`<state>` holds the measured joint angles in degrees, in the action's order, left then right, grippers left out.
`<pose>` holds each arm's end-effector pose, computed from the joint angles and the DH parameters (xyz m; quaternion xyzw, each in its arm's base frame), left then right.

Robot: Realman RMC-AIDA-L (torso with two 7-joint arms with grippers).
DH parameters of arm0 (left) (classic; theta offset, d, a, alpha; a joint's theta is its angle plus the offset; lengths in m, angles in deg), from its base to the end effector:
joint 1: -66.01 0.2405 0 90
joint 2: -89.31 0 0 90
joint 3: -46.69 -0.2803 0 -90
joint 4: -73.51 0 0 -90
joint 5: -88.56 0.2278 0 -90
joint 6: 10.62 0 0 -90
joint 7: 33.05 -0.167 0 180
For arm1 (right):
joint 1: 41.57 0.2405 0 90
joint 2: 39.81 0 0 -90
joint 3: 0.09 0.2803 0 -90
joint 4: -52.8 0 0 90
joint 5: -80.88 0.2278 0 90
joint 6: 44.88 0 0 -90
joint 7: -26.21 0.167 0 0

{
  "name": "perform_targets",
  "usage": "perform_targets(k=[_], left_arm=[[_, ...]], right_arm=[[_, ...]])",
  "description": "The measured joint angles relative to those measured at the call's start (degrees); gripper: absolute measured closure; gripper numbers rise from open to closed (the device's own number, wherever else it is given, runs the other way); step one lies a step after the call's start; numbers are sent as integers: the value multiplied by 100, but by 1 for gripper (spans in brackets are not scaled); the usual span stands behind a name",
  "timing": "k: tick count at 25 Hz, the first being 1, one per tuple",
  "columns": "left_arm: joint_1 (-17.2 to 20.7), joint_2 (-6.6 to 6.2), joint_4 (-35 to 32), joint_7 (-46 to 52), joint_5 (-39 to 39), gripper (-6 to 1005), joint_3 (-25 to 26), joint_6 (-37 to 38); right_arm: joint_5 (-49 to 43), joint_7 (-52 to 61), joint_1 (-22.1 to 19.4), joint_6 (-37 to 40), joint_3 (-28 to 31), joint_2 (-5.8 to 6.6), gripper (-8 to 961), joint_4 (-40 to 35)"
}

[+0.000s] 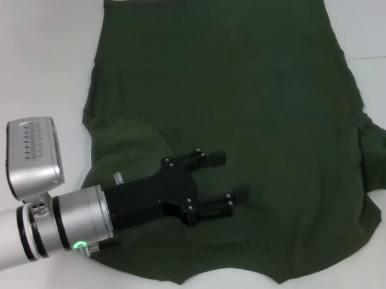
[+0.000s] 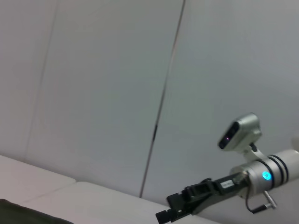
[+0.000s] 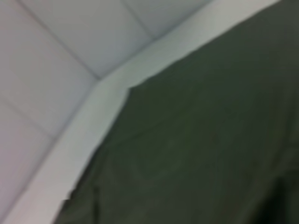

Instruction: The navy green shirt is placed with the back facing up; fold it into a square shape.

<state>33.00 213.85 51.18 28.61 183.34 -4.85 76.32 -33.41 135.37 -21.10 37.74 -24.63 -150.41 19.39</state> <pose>-0.2203 0.3383 -0.1133 -0.9139 -0.1520 -0.3666 0.0848 0.4049 0.3334 0.0652 -0.7349 0.5558 0.2985 0.2489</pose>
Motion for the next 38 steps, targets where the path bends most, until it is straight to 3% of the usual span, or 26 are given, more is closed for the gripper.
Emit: perform_targets(k=[16, 22, 32, 38], left_arm=[[39, -27, -24, -48, 56, 182, -233, -164], [95, -27, -16, -49, 38, 182, -235, -179], [128, -26, -29, -86, 17, 181, -203, -149], [97, -34, -34, -78, 14, 181, -199, -180]], right_arm=[[-785, 1110, 28, -727, 19, 245, 46, -277], [-975, 1280, 131, -944, -27, 235, 46, -290], [-990, 1202, 235, -1196, -79, 55, 52, -229], [-989, 1149, 252, -1327, -113, 6, 57, -216]])
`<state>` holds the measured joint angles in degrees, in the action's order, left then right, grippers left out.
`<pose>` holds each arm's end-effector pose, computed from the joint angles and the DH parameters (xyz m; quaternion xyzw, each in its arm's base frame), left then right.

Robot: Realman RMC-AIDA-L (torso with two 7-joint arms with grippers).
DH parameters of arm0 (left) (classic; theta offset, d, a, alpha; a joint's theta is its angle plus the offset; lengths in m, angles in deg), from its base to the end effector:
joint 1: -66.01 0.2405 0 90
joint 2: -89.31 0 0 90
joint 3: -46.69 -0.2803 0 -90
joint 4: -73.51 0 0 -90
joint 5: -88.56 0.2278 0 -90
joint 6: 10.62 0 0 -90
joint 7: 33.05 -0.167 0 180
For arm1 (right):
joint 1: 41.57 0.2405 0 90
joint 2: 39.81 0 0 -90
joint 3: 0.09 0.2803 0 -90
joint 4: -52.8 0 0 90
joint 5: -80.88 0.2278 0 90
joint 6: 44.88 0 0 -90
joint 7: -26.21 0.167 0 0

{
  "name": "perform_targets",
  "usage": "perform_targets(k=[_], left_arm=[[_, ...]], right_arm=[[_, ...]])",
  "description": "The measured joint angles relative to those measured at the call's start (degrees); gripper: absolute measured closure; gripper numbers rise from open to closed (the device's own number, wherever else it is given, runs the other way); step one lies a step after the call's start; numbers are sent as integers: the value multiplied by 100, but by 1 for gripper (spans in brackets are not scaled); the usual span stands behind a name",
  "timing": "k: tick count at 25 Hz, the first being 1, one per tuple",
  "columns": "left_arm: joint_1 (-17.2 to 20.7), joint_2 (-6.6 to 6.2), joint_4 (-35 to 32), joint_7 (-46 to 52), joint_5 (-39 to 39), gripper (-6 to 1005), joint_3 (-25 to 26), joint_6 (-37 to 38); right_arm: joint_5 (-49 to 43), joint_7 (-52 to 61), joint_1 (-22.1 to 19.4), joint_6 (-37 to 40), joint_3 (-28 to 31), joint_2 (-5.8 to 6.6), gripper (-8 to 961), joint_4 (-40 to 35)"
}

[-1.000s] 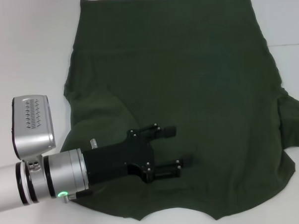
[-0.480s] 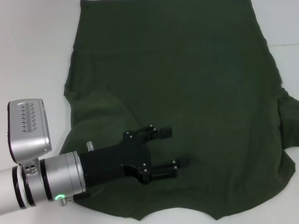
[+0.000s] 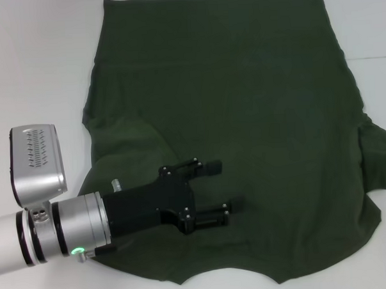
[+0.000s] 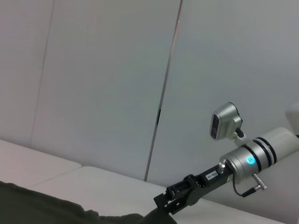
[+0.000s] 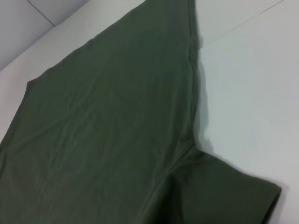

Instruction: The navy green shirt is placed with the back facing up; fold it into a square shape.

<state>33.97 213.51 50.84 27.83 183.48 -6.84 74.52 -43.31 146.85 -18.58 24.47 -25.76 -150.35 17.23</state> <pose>-0.2296 0.3359 -0.1165 -0.9220 -0.1502 -0.3450 0.0909 0.4347 0.3559 0.0704 -0.6801 0.6264 0.2143 0.3149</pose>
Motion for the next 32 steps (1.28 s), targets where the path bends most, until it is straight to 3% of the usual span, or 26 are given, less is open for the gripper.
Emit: perform_targets(k=[8, 19, 24, 32], left_arm=[[-13, -1, -48, 21, -1, 181, 13, 0], [-13, -1, -60, 32, -15, 182, 19, -6], [-13, -1, -62, 34, -18, 182, 18, -7], [-3, 3, -61, 38, -19, 181, 18, -7]], right_arm=[[0, -74, 30, -14, -15, -29, 65, 84], [38, -181, -18, 64, 42, -47, 471, 86], [45, -178, -24, 68, 98, -63, 721, 86], [44, -133, -133, 152, 243, 24, 864, 37]])
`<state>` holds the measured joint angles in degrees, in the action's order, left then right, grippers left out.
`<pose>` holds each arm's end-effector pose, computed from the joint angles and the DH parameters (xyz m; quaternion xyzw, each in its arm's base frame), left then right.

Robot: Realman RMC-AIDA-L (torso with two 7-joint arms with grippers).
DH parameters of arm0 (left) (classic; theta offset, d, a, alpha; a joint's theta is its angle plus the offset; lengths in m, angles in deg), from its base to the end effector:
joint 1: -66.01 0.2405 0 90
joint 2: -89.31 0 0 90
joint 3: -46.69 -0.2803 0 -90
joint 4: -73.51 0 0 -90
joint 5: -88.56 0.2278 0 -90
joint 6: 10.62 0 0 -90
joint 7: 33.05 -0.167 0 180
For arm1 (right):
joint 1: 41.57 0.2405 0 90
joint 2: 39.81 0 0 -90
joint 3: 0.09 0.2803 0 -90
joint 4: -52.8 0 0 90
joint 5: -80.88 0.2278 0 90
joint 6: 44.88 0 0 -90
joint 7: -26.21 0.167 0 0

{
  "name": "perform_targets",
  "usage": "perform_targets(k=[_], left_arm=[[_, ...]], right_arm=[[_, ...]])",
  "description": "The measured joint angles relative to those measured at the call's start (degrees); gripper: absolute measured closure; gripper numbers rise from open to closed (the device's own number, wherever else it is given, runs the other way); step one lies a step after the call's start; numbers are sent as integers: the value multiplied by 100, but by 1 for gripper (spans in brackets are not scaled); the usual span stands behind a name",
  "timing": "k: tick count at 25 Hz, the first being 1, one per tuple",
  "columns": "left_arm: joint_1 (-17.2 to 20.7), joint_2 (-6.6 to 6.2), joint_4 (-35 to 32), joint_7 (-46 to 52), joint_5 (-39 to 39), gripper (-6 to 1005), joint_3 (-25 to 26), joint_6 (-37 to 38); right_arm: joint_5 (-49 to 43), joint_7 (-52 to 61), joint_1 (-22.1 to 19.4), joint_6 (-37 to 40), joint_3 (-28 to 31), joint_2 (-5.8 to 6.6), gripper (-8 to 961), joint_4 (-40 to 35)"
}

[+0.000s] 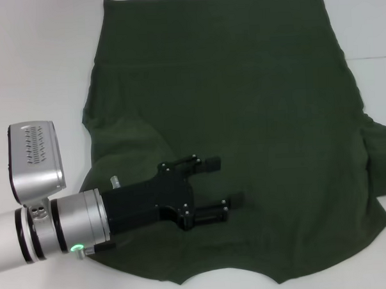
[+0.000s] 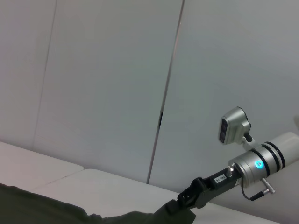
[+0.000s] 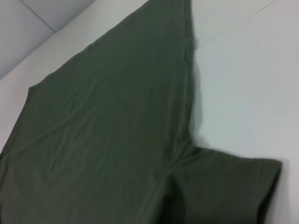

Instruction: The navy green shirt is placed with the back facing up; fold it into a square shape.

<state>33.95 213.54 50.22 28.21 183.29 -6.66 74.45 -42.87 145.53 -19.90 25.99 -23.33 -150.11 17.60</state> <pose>-0.2283 0.3385 -0.1143 -0.9212 -0.1494 -0.3467 0.0945 0.4421 0.3441 0.0757 -0.6714 0.6300 0.2273 0.3172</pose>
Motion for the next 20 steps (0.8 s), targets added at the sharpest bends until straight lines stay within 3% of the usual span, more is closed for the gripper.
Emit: perform_targets(k=[3, 10, 20], left_arm=[[6, 4, 0, 0, 0, 181, 0, 0], [7, 5, 6, 0, -35, 181, 0, 10], [7, 5, 15, 3, -44, 181, 0, 20]], right_arm=[[-1, 6, -57, 47, 74, 57, 918, -17], [-20, 9, -150, 59, 248, 177, 918, -32], [-8, -37, -164, -222, 250, 188, 917, -193]])
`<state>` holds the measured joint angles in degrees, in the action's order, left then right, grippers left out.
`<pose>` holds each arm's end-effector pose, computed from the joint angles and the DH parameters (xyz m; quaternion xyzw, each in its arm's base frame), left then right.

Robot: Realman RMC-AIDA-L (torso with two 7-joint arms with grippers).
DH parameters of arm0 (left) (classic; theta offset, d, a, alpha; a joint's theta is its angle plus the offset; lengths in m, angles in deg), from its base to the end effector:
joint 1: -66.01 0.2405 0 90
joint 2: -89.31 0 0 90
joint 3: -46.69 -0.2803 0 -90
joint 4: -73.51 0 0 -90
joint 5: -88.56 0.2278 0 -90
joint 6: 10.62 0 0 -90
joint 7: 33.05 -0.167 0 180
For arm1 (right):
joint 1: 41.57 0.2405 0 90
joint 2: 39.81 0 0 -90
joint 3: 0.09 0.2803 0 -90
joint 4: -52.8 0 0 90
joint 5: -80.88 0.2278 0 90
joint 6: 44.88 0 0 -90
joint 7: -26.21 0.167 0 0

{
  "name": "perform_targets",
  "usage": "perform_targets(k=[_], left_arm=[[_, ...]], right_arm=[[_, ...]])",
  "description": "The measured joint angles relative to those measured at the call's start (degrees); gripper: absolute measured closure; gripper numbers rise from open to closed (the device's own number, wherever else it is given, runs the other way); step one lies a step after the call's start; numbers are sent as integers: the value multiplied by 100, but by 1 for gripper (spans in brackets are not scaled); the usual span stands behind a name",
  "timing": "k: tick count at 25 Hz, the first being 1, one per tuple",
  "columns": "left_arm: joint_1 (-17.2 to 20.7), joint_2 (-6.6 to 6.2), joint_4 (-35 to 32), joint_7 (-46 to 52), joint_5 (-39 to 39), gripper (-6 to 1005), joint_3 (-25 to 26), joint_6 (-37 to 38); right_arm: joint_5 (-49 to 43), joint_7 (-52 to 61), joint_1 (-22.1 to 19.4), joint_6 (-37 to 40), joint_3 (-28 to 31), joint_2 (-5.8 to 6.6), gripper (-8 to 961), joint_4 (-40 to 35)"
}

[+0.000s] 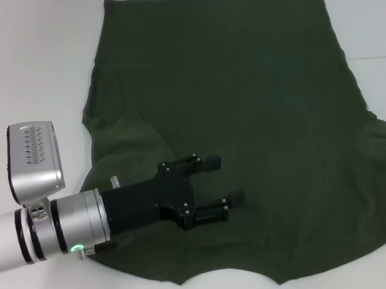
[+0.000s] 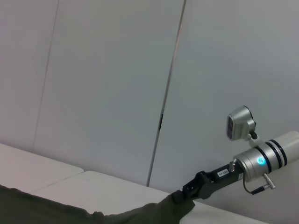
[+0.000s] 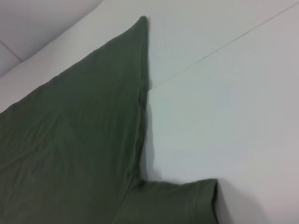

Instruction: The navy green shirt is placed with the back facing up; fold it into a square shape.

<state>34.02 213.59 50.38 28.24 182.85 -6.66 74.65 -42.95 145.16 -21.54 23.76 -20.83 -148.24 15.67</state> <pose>-0.2278 0.3380 -0.1141 -0.9192 -0.1515 -0.3509 0.0946 0.4630 0.3371 0.1125 -0.6495 0.6240 0.2217 0.3737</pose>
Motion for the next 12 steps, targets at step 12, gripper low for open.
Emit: perform_targets(k=[12], left_arm=[[-18, 0, 1, 6, 0, 182, 1, -19]], right_arm=[[12, -115, 154, -132, 0, -65, 917, -136]])
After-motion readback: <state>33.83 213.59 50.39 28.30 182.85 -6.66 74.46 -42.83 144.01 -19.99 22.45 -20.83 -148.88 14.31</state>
